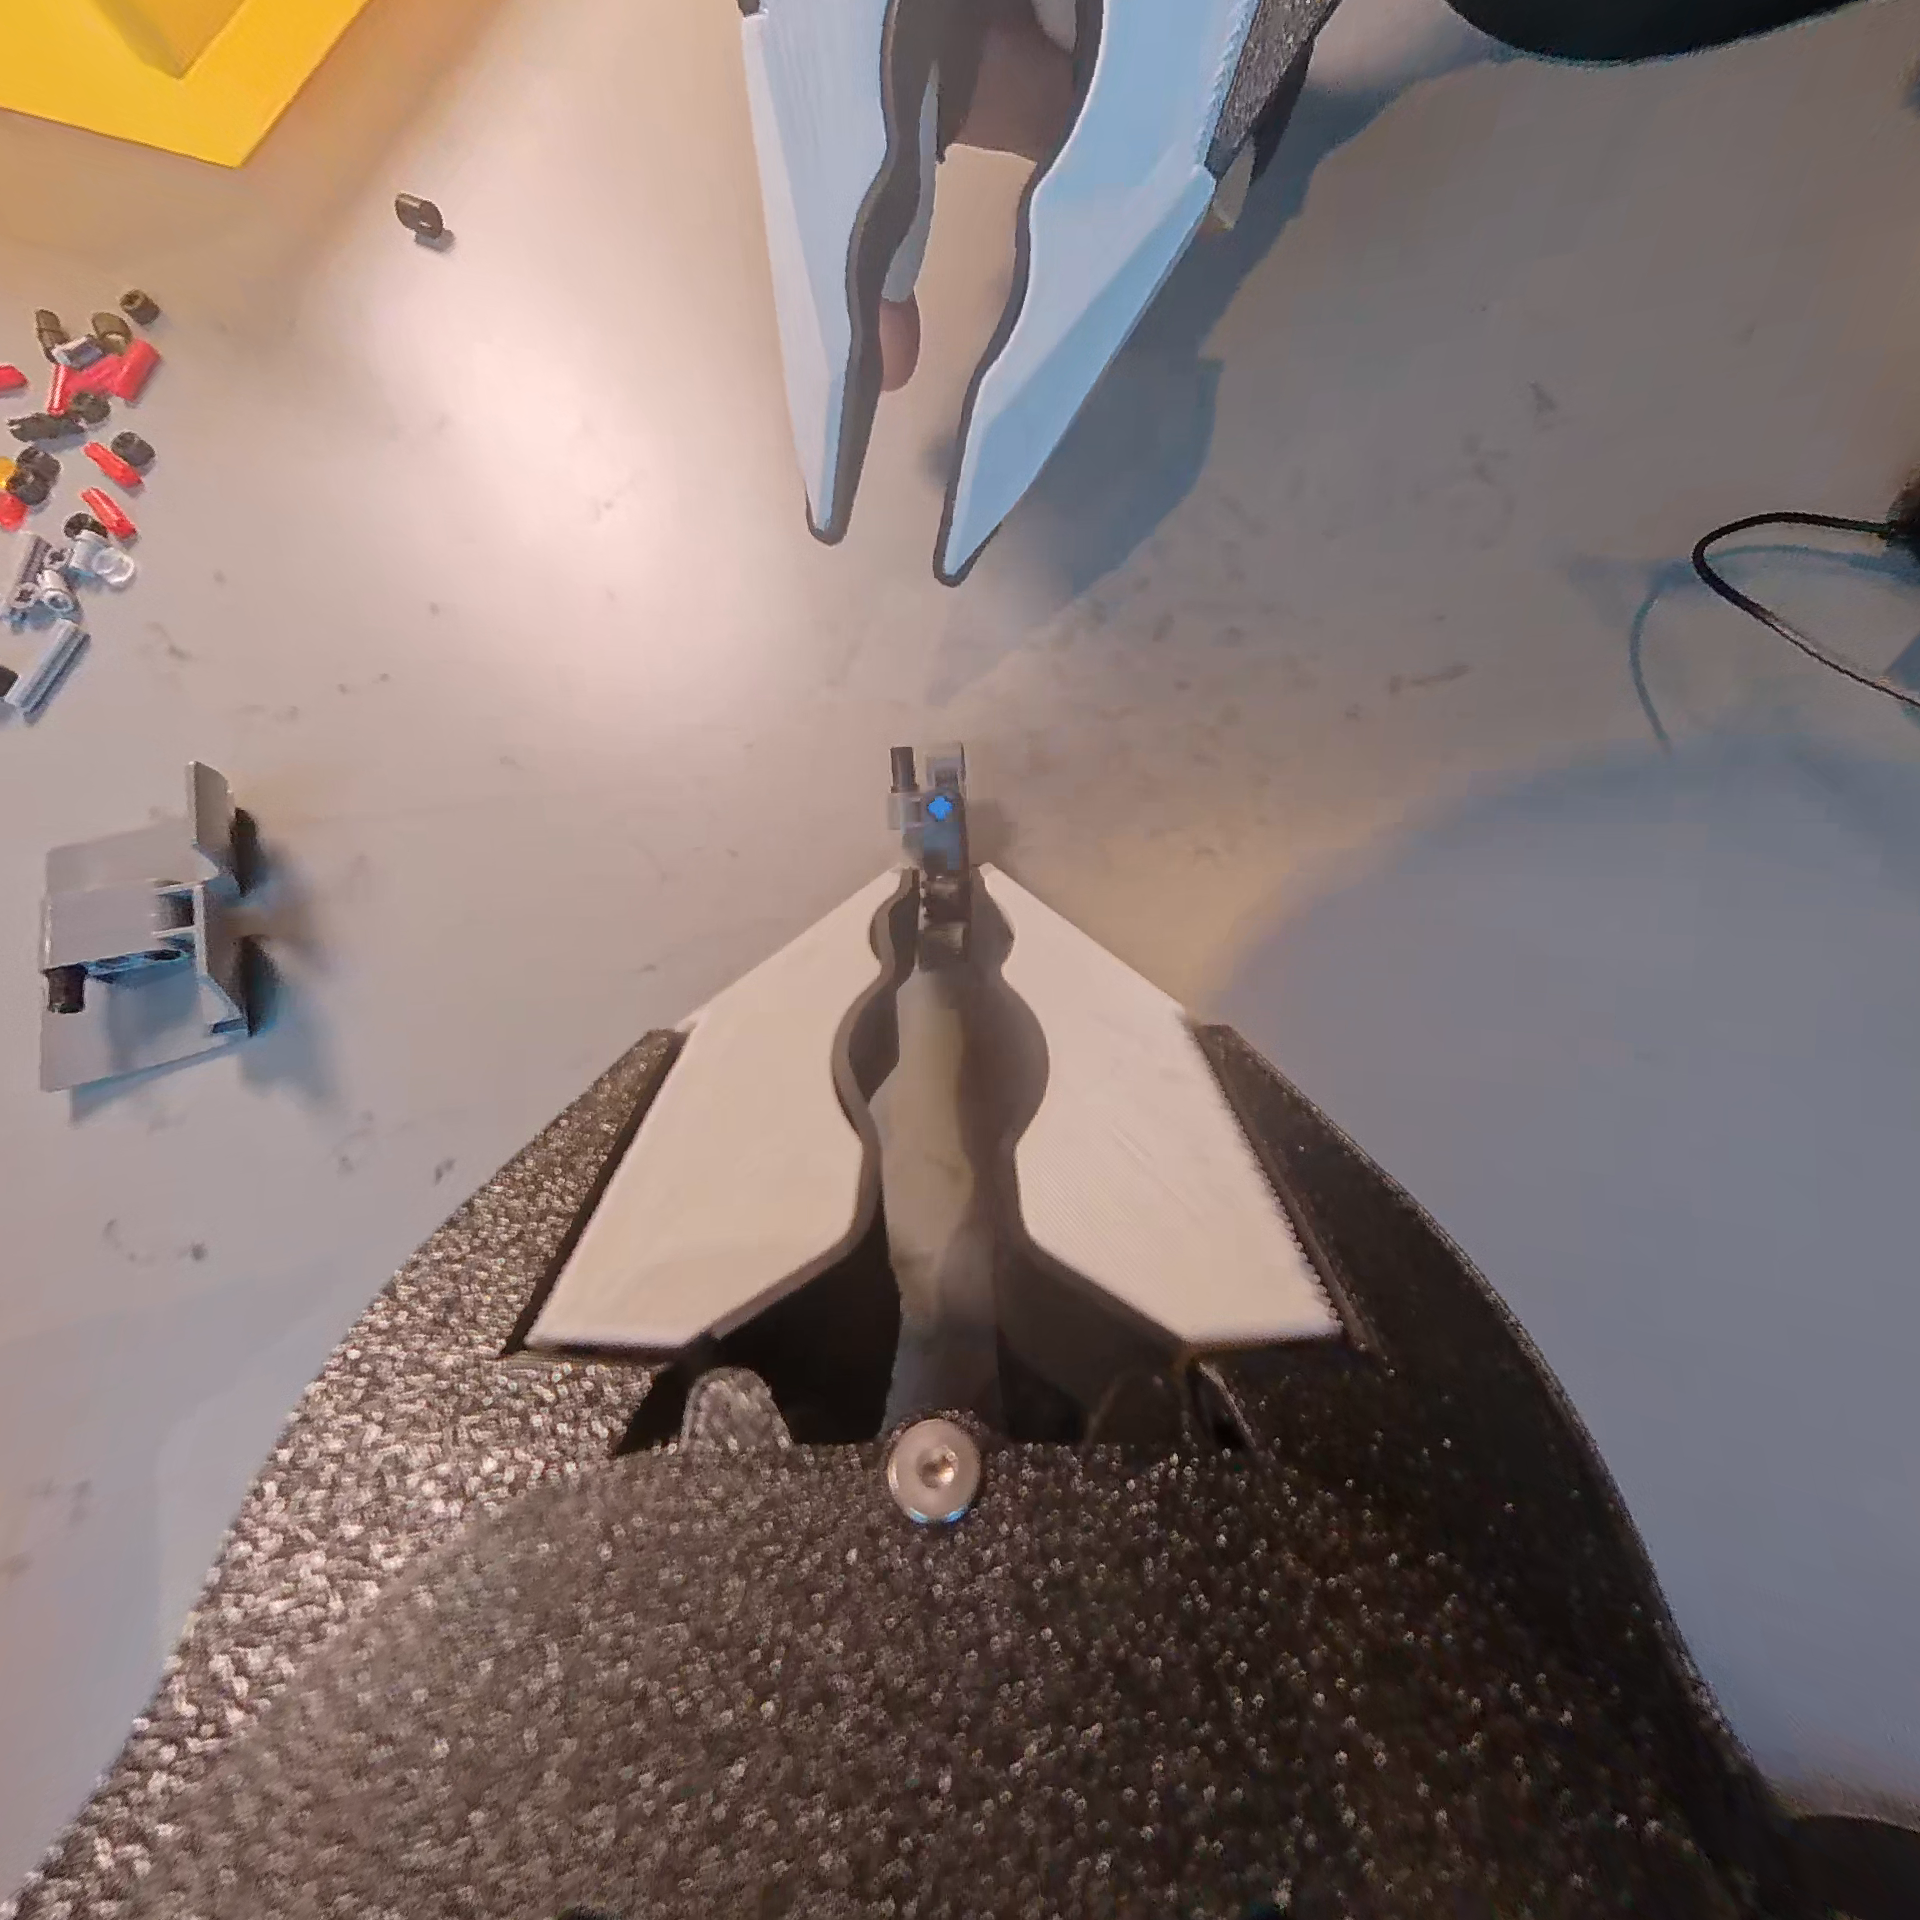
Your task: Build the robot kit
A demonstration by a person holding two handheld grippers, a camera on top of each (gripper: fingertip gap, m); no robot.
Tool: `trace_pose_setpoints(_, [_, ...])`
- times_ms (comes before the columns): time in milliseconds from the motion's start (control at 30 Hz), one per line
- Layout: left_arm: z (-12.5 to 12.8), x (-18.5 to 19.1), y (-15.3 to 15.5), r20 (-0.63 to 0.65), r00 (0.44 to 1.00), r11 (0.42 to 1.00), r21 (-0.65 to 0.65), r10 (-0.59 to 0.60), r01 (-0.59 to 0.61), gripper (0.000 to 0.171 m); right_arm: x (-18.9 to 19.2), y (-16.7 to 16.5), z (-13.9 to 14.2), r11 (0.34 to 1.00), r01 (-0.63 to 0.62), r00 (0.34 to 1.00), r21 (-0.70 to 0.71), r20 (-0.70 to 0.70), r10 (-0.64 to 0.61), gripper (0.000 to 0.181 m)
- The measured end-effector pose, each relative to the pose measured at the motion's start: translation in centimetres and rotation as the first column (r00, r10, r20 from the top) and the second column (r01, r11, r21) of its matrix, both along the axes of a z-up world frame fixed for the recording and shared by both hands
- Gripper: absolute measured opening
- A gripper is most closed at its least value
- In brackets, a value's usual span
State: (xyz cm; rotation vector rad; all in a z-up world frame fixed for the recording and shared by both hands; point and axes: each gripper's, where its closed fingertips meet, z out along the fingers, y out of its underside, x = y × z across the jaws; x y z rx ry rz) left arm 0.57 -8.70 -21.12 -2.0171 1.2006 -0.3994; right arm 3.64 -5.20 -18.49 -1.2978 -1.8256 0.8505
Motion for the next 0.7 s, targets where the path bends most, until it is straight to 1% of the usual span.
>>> trace_pose_setpoints(267, [0.1, -0.3, 0.4, 0.016, 1.0, 1.0, 0.005, 0.018, -0.018, 0.011, 0.0, 0.2, 0.1, 1.0, 0.008, 1.0, -0.005, -0.008, -0.008, 0.017])
trace_pose_setpoints(433, [0.8, -0.2, 0.6, 0.061, 0.998, 1.0, 0.014, 0.025, -0.026, 0.013, -0.1, 0.8, 0.6, 0.999, 0.038, 0.999, -0.008, -0.033, -0.038, 0.018])
trace_pose_setpoints(500, [1.6, 0.1, 0.4, 0.122, 0.992, 1.0, 0.013, 0.015, -0.016, 0.019, -0.2, 1.4, 1.2, 0.998, 0.068, 0.995, -0.013, -0.067, -0.068, 0.019])
trace_pose_setpoints(600, [3.9, 0.3, 0.6, 0.263, 0.965, 0.999, 0.029, 0.02, -0.028, 0.027, -0.2, 2.4, 2.6, 0.992, 0.118, 0.982, -0.051, -0.143, -0.124, 0.021])
trace_pose_setpoints(633, [4.8, 0.2, 0.9, 0.313, 0.949, 0.998, 0.045, 0.032, -0.049, 0.029, -0.2, 2.8, 3.2, 0.988, 0.135, 0.975, -0.069, -0.17, -0.145, 0.023])
trace_pose_setpoints(700, [6.5, -0.7, 2.0, 0.394, 0.916, 0.988, 0.092, 0.081, -0.127, 0.033, -0.1, 3.6, 4.3, 0.98, 0.169, 0.956, -0.105, -0.225, -0.189, 0.025])
